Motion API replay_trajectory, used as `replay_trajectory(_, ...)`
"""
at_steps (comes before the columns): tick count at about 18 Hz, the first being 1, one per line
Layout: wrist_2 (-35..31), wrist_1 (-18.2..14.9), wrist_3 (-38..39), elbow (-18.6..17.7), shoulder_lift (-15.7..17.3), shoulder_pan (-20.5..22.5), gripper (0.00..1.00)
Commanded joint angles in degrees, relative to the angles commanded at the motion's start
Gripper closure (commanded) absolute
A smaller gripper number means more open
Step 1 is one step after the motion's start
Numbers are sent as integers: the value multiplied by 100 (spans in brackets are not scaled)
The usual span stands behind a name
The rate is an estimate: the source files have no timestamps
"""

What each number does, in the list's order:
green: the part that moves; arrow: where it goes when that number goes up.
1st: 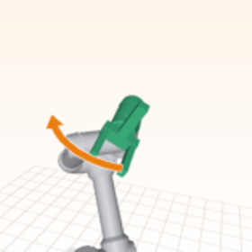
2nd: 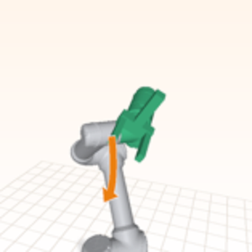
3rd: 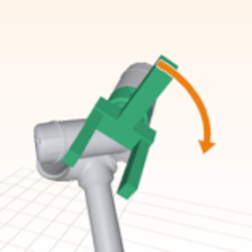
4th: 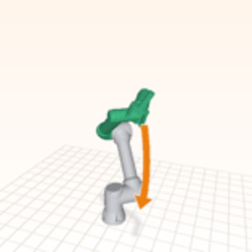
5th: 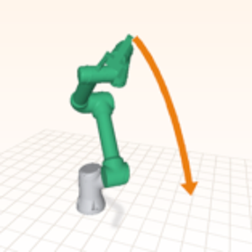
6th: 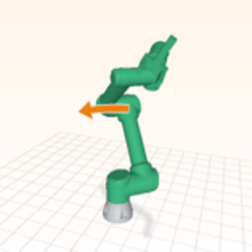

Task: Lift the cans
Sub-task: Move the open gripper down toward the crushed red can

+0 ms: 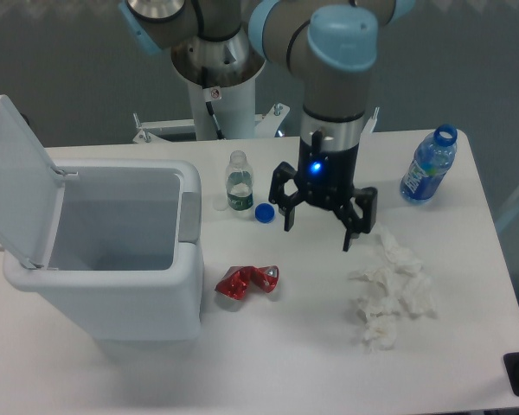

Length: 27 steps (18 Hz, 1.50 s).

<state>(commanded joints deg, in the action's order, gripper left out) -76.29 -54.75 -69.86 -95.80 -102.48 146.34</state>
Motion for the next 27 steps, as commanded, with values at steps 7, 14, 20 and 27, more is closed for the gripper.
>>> replay_trajectory(7, -290, 0, -1124, 44, -422, -290, 0)
replay_trajectory(14, -457, -18, -2461, 62, -721, -334, 0)
replay_trajectory(20, -614, -35, -2980, -149, -941, -405, 0)
replay_trajectory(27, -791, -35, -2989, -281, -1108, -580, 0)
